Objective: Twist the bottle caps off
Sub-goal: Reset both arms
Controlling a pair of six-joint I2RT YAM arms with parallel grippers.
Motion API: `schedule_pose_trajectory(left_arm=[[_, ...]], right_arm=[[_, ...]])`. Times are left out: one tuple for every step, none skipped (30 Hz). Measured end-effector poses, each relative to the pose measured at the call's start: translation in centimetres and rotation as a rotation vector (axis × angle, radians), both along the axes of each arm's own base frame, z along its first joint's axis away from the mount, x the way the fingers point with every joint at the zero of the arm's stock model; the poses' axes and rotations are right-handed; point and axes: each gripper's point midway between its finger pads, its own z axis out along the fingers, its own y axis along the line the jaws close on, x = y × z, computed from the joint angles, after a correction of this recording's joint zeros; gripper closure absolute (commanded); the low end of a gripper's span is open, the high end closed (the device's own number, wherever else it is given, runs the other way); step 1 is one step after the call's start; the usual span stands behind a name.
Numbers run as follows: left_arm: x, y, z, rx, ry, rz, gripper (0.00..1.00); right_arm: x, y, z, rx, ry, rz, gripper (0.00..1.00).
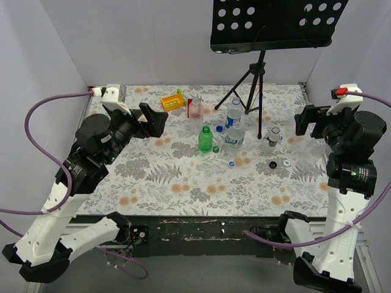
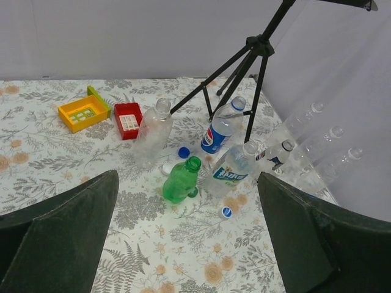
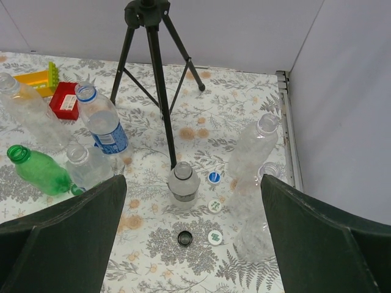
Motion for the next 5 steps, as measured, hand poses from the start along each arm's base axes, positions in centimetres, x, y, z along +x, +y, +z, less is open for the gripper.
schedule_pose_trajectory(left_arm=[[0.04, -0.02, -0.21, 0.002, 0.002, 0.0, 0.02], [0.06, -0.02, -0.42, 0.005, 0.005, 0.001, 0.02], [0.12, -0.04, -0.66, 0.009, 0.008, 0.002, 0.02], [0.17, -0.05, -0.89, 0.012, 0.012, 0.003, 0.02], [0.23, -0.07, -1.05, 0.014, 0.015, 0.004, 0.02]], right_arm=[[0.05, -0.02, 0.06, 0.0, -0.003, -0.001, 0.02], [0.11, -0.02, 0.15, 0.0, -0.006, 0.0, 0.02], [0.18, -0.04, 0.25, 0.0, -0.011, 0.0, 0.02], [0.25, -0.04, 0.32, 0.001, -0.014, 0.001, 0.02], [0.34, -0.03, 0.39, 0.001, -0.016, 0.002, 0.02]])
